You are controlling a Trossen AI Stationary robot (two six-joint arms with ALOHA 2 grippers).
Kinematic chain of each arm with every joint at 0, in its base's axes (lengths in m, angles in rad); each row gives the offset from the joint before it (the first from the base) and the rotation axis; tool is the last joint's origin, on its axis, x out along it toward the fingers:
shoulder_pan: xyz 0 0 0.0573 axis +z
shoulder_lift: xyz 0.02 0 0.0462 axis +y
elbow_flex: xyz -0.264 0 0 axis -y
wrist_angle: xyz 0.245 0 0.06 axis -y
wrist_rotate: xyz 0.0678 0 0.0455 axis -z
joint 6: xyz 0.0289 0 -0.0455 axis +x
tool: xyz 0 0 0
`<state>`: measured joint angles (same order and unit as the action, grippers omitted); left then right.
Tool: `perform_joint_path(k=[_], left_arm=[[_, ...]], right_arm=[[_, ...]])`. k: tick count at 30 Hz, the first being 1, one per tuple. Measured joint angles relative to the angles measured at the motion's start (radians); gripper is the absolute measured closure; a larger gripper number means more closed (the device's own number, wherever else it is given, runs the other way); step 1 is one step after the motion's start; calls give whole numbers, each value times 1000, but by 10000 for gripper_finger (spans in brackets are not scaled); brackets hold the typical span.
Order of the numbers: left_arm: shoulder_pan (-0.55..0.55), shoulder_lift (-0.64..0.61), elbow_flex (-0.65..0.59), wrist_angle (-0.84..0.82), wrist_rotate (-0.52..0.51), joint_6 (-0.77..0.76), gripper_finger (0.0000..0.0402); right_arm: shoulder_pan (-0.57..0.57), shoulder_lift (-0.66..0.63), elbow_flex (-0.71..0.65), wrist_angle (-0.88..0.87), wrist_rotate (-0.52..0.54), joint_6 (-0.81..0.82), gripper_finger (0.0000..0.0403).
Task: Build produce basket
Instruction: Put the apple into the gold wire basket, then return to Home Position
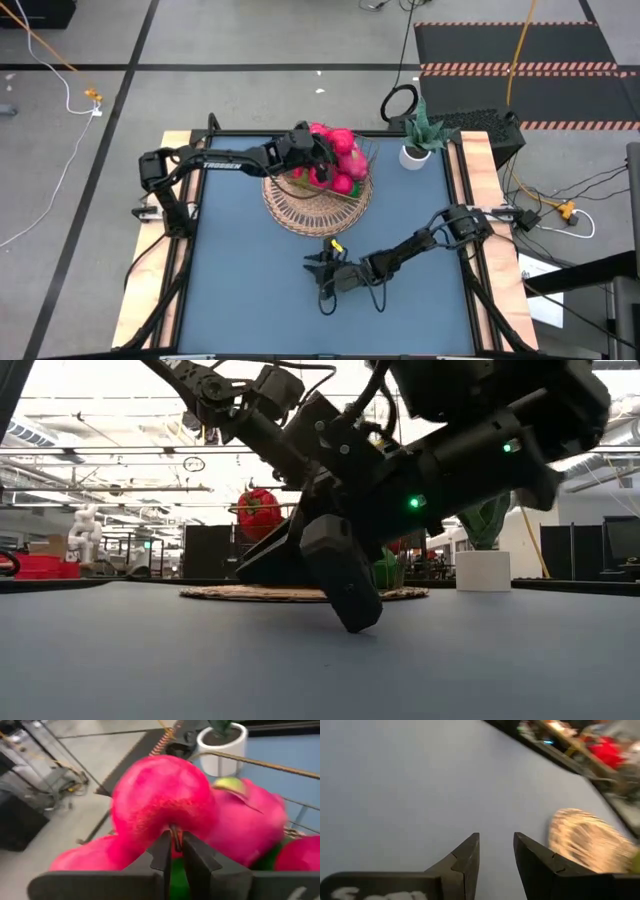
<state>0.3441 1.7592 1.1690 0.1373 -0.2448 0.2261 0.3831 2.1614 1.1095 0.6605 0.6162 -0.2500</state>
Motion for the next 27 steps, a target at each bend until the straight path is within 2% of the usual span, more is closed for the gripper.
perform_joint_path(k=[7,9,11,16,19,23,27], left_arm=[[-47,-22,0,-10,-153,17,310],[-70,-53,0,-23,-159,25,294],[-101,-101,0,-61,-157,12,281],[-219,-252,-12,-185,-139,-1,271],[-289,-354,-100,-146,-148,-34,271],[-375,-451,-331,86,-145,-61,270],[-426,-518,-558,361,-149,-55,270]], right_arm=[[59,-51,-4,-23,401,-177,287],[76,-100,-15,-20,480,-214,287],[91,-182,-49,-10,503,-221,287],[96,-505,-277,35,400,-116,301],[92,-740,-470,97,266,-7,323],[88,-1034,-731,144,34,158,357],[90,-1270,-913,206,8,268,395]])
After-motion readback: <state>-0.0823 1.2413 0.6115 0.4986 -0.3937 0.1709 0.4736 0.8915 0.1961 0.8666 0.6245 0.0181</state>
